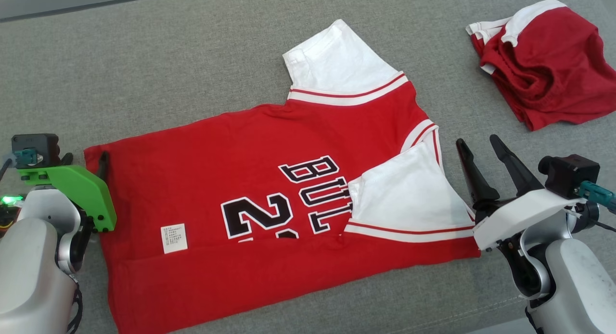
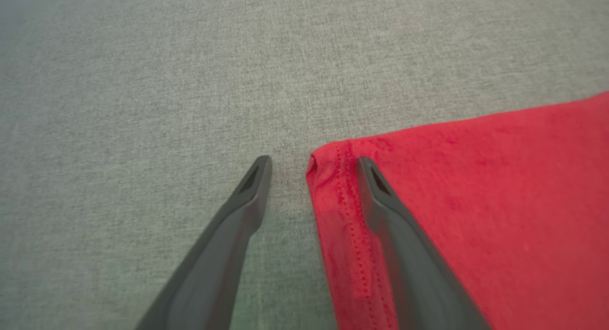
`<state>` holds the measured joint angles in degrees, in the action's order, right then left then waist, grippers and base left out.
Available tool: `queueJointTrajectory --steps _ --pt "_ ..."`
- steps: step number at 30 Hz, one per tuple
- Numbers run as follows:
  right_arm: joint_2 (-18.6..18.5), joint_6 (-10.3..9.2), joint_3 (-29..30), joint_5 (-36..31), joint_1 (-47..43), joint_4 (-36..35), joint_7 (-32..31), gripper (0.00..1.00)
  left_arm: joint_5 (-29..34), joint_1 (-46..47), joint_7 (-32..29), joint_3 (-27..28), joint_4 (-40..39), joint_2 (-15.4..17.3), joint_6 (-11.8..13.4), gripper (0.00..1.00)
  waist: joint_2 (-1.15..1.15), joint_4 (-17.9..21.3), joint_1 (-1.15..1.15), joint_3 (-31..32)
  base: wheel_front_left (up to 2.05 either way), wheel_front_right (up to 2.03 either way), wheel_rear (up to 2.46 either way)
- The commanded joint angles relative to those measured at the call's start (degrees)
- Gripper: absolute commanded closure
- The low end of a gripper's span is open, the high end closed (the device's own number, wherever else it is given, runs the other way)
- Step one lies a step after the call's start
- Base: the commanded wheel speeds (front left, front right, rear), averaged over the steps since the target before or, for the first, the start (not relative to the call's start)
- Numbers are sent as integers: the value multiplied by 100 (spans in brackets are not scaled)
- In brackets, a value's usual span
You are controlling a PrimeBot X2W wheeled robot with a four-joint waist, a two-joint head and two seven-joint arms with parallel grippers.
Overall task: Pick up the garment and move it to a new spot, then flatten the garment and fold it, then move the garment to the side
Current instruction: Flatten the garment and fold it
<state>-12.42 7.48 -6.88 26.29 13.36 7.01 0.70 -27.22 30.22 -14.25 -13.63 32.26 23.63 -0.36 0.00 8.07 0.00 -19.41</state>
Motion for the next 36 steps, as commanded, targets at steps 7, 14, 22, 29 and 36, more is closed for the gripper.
queueJointTrajectory --steps 7,14,22,29,36 --pt "-111 2 -34 32 248 87 -16 0 100 181 160 -154 217 -99 -71 100 0 -20 0 6 0 0 0" --pt "-351 2 -151 -206 909 297 -248 0 95 169 782 -177 84 -295 -68 100 0 -278 0 74 0 0 0" --pt "-595 1 -608 -390 2473 1337 -970 0 62 -33 1556 -262 -411 -751 -4 100 0 -963 0 -81 0 0 0" --pt "-722 1 -1013 -329 3885 2728 -1731 0 103 194 1833 -480 -551 -1137 -45 100 0 -1583 0 -466 0 0 0" --pt "-801 1 -1361 -347 4759 3807 -2266 0 122 401 2036 -668 -464 -1428 -120 100 0 -1950 0 -824 0 0 0"
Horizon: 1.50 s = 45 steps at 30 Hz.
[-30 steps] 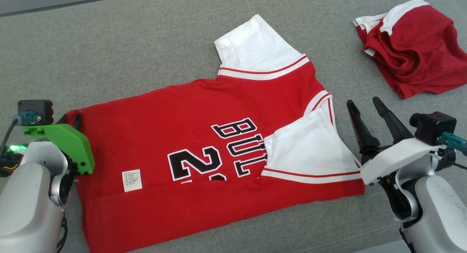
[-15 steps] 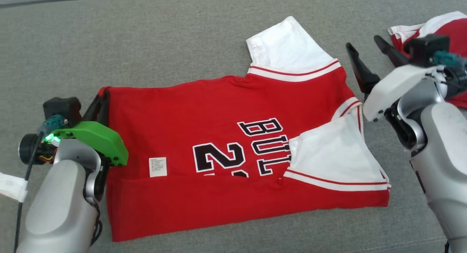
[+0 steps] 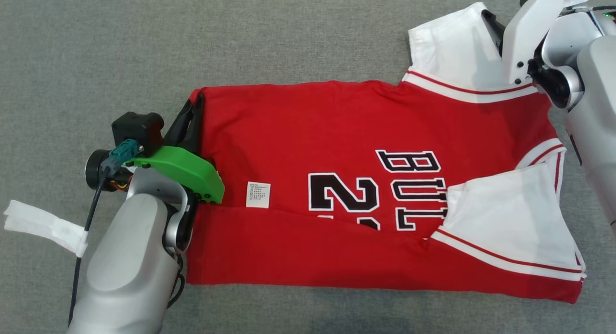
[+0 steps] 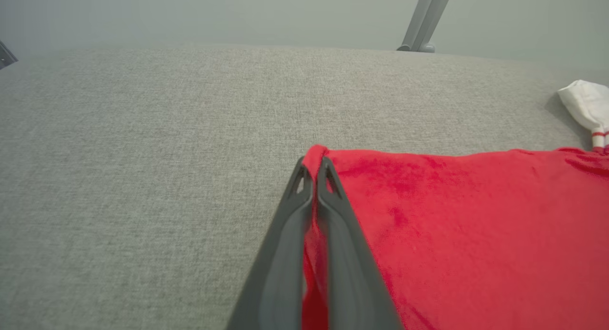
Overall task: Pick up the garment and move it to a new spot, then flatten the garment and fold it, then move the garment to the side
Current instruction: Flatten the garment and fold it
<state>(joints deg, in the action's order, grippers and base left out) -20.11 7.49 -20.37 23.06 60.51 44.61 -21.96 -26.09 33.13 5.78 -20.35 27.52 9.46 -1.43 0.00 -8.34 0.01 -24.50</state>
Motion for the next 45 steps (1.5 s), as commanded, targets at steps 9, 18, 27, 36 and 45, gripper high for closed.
queueJointTrajectory --steps 9,18,27,36,45 --pt "4 0 -289 53 407 883 -141 20 -28 298 193 -88 228 -142 -63 100 0 -455 -1 -452 0 0 0" --pt "-109 -7 -567 173 530 1185 272 100 -91 418 270 -67 364 -90 -59 100 0 -370 -1 -471 0 0 0" --pt "-153 -4 -761 670 476 876 1125 100 -131 499 287 9 480 49 1 100 0 28 -1 -210 0 0 0" --pt "-641 -4 -1391 1619 -347 -460 1722 100 -211 61 356 138 260 348 64 100 0 516 -1 216 0 0 0" --pt "-1202 -3 -1383 2219 -1804 -1986 2265 100 -514 -993 446 384 -638 575 215 100 0 775 -1 688 0 0 0"
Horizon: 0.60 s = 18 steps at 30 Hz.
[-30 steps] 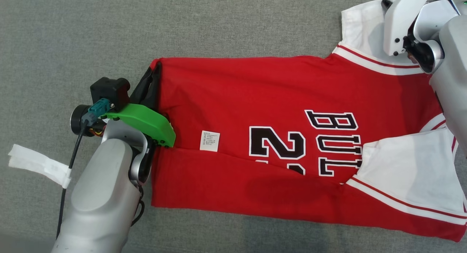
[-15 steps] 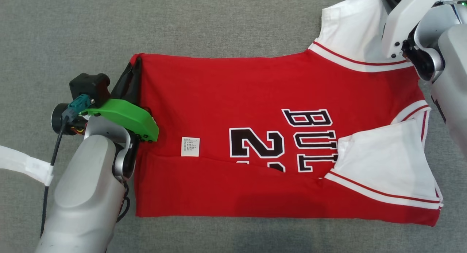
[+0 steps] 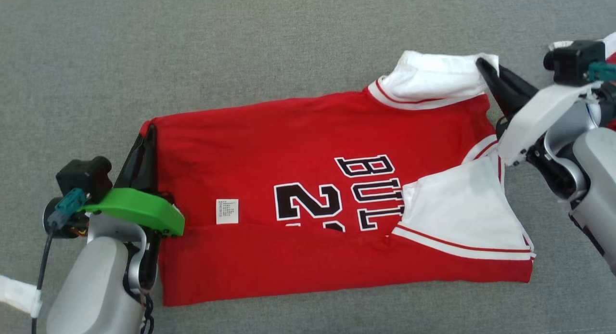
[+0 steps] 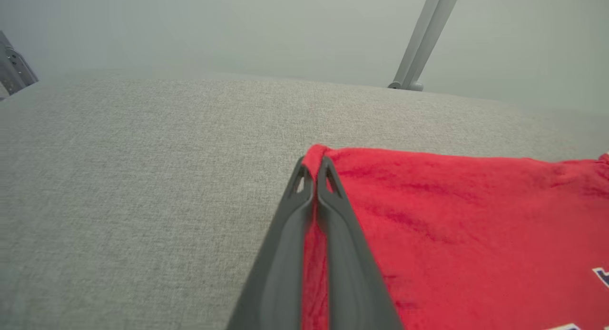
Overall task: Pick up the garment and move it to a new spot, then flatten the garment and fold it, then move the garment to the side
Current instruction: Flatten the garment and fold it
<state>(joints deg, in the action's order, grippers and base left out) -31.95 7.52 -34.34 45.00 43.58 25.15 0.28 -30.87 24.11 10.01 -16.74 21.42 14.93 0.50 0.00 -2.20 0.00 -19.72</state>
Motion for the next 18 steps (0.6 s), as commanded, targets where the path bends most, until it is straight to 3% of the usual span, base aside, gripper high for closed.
queueJointTrajectory --steps 1,9,18 --pt "-51 -6 57 55 -294 -184 69 100 -57 -232 3 41 -149 39 59 100 0 180 0 261 0 0 0" --pt "-62 -5 665 -67 -1823 -1195 104 100 -386 -1277 -108 280 -946 126 343 100 0 302 0 571 0 0 0" --pt "450 -4 1276 -415 -2919 -1632 -153 100 -668 -2130 -60 320 -1140 11 441 100 0 394 0 711 0 0 0"
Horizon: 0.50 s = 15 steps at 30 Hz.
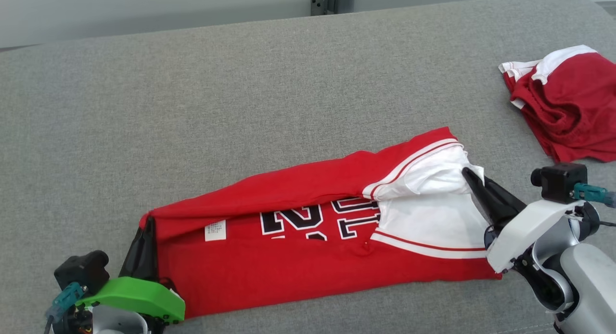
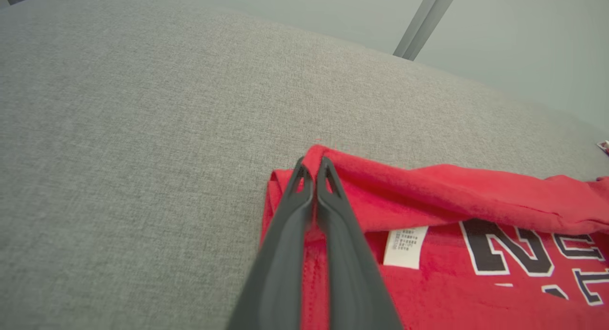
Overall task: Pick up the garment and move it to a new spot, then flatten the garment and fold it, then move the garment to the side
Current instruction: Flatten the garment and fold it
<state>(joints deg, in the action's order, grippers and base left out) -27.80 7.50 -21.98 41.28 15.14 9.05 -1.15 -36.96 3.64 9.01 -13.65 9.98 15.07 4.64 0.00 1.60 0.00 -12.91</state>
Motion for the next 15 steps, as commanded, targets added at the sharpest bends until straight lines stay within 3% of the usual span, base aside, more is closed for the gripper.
queueJointTrajectory --steps 1,5,6,7,8,9,10,11,12,13,15 --pt "83 -2 85 -108 -142 -16 -46 100 -77 -142 43 -5 18 -24 26 100 0 14 0 45 0 0 0" --pt "240 -2 195 -274 -324 5 -100 100 -103 -262 97 -51 111 -69 -15 100 0 2 0 120 0 0 0" --pt "269 -2 237 -321 -380 24 -83 100 -96 -295 129 -58 145 -81 -32 87 0 -3 0 148 0 0 0" --pt "306 -2 289 -362 -446 43 -42 85 -93 -324 171 -54 159 -99 -46 56 0 -12 0 172 0 0 0" --pt "355 -2 324 -379 -531 62 -25 68 -92 -364 196 -60 179 -111 -63 10 0 -25 0 201 0 0 0" --pt "404 -2 379 -392 -627 73 2 64 -111 -405 238 -65 185 -123 -82 0 0 -35 0 229 0 0 0" --pt "438 -2 444 -420 -708 77 42 56 -136 -456 262 -50 180 -135 -100 0 0 -45 0 254 0 0 0" --pt "458 -2 488 -449 -802 77 84 40 -151 -515 288 -35 168 -135 -114 0 0 -52 0 274 0 0 0" --pt "495 -2 537 -461 -910 78 134 13 -172 -586 328 -25 155 -146 -119 0 0 -58 0 301 0 0 0" --pt "521 -2 588 -482 -1012 78 186 0 -192 -653 342 -17 132 -155 -131 0 0 -62 0 326 0 0 0" --pt "555 -2 689 -505 -1208 76 260 0 -232 -804 396 9 60 -187 -141 0 0 -62 0 360 0 0 0"
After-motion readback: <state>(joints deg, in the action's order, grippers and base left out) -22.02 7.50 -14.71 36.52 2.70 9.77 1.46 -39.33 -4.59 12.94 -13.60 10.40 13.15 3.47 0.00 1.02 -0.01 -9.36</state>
